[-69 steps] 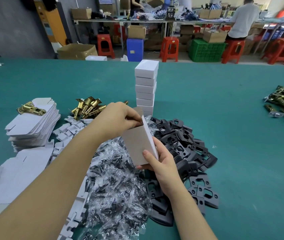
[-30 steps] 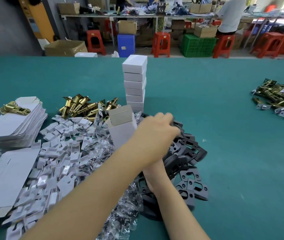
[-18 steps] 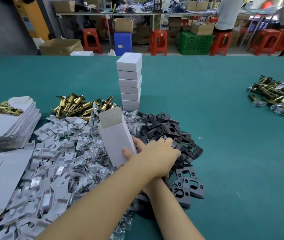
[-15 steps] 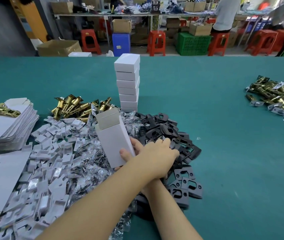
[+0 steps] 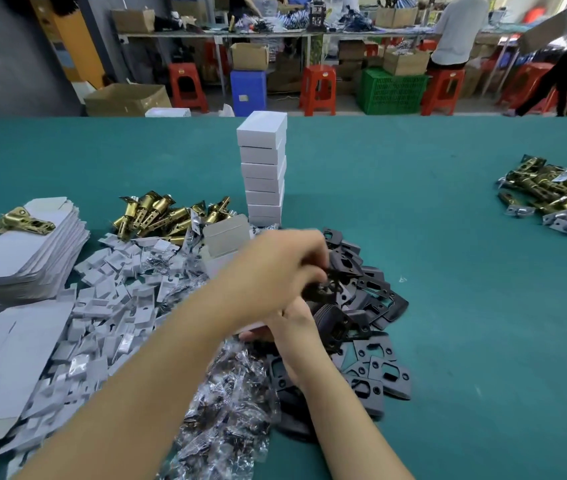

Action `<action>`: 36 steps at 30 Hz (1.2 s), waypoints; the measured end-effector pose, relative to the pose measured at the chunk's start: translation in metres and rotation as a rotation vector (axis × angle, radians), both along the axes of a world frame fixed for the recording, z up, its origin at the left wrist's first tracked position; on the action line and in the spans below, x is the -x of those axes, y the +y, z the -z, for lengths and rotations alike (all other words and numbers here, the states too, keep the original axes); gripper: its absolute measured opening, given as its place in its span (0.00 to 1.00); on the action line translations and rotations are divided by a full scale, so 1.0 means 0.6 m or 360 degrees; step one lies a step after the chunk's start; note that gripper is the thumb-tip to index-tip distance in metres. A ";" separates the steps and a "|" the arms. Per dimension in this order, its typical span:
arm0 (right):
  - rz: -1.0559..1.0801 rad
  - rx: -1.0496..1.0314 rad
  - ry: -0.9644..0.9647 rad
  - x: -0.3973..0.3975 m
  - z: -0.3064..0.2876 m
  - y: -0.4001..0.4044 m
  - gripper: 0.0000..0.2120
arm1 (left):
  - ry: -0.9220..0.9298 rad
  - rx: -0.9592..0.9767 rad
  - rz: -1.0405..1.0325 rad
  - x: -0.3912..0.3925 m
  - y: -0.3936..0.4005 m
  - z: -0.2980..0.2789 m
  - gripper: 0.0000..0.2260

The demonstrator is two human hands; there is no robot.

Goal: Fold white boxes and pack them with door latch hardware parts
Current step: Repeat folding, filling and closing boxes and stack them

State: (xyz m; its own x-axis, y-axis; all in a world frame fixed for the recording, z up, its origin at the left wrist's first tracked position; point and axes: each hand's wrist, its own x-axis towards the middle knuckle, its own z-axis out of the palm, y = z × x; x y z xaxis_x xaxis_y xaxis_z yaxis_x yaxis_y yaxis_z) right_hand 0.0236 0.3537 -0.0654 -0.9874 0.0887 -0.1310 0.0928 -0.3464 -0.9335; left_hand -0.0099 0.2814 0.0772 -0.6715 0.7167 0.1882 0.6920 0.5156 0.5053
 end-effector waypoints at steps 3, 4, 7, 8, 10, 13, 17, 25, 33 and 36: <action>0.0035 0.0058 0.0072 -0.004 -0.003 -0.003 0.16 | 0.0030 -0.0312 -0.0171 0.029 -0.076 -0.036 0.09; 0.0036 0.0073 0.0077 -0.004 -0.006 -0.003 0.18 | 0.0026 -0.0370 -0.0248 0.038 -0.098 -0.043 0.10; 0.0021 0.0073 0.0077 -0.005 -0.006 -0.004 0.17 | 0.0022 -0.0408 -0.0562 0.072 -0.143 -0.041 0.11; 0.0018 0.0078 0.0076 -0.006 -0.009 -0.004 0.17 | 0.0040 -0.0369 -0.0676 0.081 -0.152 -0.036 0.11; 0.0012 0.0086 0.0076 -0.005 -0.010 -0.004 0.17 | 0.0049 -0.0324 -0.0846 0.092 -0.161 -0.022 0.06; 0.0014 0.0092 0.0087 -0.006 -0.008 -0.006 0.17 | 0.0041 -0.0280 -0.0923 0.095 -0.158 -0.006 0.04; 0.0014 0.0100 0.0103 -0.005 -0.005 -0.006 0.20 | -0.0073 -0.0155 -0.0777 0.093 -0.143 0.005 0.08; 0.0016 0.0127 0.0139 -0.004 -0.002 -0.003 0.19 | -0.0263 -0.0159 -0.0623 0.090 -0.125 0.012 0.04; 0.0055 0.0112 0.0199 -0.005 -0.010 0.002 0.18 | -0.0549 0.0030 -0.0388 0.083 -0.114 0.015 0.07; 0.0068 0.0112 0.0233 -0.007 -0.011 0.004 0.17 | -0.0593 0.0115 -0.0308 0.083 -0.112 0.011 0.10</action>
State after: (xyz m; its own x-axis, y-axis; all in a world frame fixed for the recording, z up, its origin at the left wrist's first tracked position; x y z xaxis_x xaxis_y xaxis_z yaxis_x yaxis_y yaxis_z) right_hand 0.0275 0.3559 -0.0589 -0.9919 0.1269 0.0069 -0.0590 -0.4121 -0.9092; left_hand -0.0595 0.2144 0.0704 -0.8076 0.5732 -0.1389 0.3559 0.6614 0.6603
